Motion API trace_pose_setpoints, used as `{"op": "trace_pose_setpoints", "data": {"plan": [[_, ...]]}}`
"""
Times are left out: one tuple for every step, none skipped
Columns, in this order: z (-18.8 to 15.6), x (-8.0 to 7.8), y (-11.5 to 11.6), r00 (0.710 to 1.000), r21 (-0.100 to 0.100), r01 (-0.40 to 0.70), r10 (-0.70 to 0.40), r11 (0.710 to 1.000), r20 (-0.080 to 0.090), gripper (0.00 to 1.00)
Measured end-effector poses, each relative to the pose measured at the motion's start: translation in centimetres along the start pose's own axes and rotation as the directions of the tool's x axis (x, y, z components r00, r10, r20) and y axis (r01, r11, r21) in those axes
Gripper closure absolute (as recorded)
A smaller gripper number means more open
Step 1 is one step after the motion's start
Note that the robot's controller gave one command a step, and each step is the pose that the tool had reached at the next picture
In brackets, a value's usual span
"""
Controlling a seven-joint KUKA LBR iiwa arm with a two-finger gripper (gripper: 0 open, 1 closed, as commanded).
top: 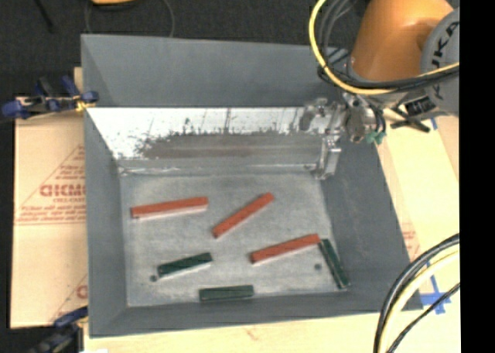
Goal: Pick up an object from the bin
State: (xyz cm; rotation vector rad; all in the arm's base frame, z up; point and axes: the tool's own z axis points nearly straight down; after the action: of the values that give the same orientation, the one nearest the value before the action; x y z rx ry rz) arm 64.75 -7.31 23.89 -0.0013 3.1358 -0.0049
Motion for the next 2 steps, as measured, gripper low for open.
{"op": "trace_pose_setpoints", "data": {"plan": [[14.5, 2.6, 0.3, 0.985, -0.004, 0.172, -0.172, 0.985, -0.008, 0.0], [16.9, 1.5, 5.5, 0.977, -0.005, 0.214, -0.214, 0.977, -0.003, 0.0]]}}
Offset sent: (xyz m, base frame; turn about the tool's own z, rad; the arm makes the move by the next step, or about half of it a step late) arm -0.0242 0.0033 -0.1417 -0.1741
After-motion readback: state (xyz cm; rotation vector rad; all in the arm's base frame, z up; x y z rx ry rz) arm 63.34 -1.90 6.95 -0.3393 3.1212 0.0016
